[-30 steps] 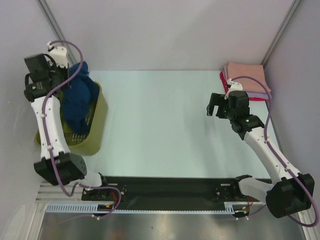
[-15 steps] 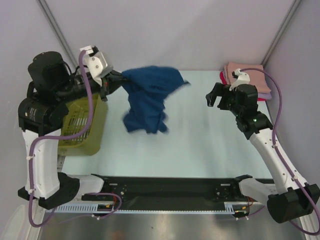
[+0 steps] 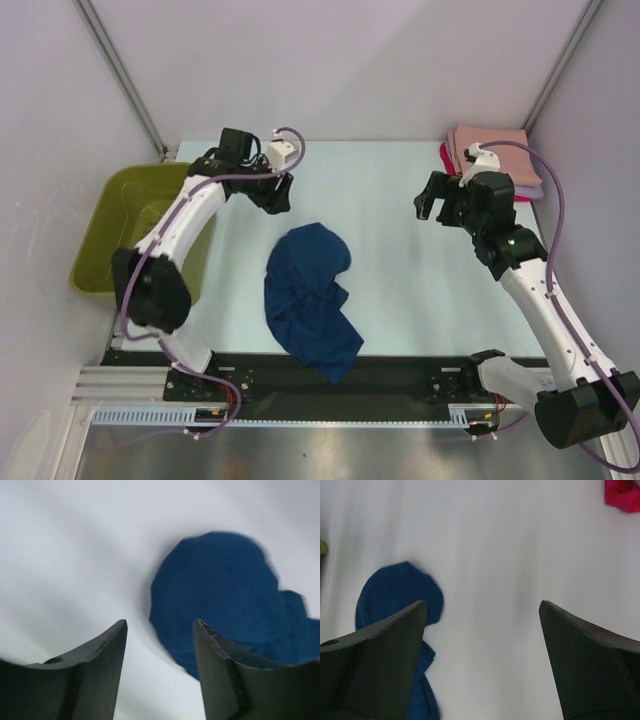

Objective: Fold and stack the t-shirts
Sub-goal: Move the tshirt to the center of the board, then flatten the tshirt out

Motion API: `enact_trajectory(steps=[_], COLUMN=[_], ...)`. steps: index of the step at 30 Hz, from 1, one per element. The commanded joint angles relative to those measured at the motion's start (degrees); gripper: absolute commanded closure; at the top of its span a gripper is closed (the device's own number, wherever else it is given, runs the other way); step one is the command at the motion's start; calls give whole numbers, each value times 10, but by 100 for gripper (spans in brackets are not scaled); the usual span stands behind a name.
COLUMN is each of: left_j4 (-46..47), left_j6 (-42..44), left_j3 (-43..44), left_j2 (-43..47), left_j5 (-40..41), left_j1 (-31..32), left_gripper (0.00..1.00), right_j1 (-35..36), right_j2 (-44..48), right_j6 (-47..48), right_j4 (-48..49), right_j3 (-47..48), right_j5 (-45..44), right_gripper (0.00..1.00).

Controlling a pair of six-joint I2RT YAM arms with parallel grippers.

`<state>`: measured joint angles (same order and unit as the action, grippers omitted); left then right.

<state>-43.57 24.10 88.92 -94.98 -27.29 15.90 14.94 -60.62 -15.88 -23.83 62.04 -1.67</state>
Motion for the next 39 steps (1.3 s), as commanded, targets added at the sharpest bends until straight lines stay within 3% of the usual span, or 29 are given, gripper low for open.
enact_trajectory(steps=[1,5,9,16,19,21,26,28,31,32,34,35,36,39], left_j4=[26,12,-25,0,16,19,59,69,78,81,89,89,87,86], left_j6=[-55,-52,-14,60,60,58,46,43,38,35,32,33,34,39], left_j3=[73,39,-122,-379,-422,-434,-452,-448,-439,-438,-436,-432,-430,-422], left_j2=[-62,-28,91,191,184,176,135,125,108,103,95,92,93,111], left_j5=[97,56,41,150,166,152,137,116,101,100,99,99,103,160], left_j1=[-41,-42,-9,106,124,127,144,144,144,144,143,143,143,128], left_gripper=[38,35,37,31,28,21,21,22,34,50,69,86,99,100], right_j1=[21,85,186,291,307,308,292,286,287,286,282,280,273,233], right_j2=[-19,-34,-45,-112,-153,-175,-268,-301,-349,-361,-366,-362,-343,-263], right_j6=[1,-13,-30,-46,-35,-42,-89,-113,-123,-133,-140,-142,-144,-143], right_j4=[-35,-53,-32,94,156,213,293,324,324,337,334,310,300,270], right_j3=[3,-19,-67,-135,-133,-136,-126,-112,-89,-85,-75,-69,-67,-75], right_j5=[8,9,11,61,84,130,199,221,226,226,228,211,200,184], right_gripper=[0,0,3,11,16,18,35,35,47,60,79,100,100,100])
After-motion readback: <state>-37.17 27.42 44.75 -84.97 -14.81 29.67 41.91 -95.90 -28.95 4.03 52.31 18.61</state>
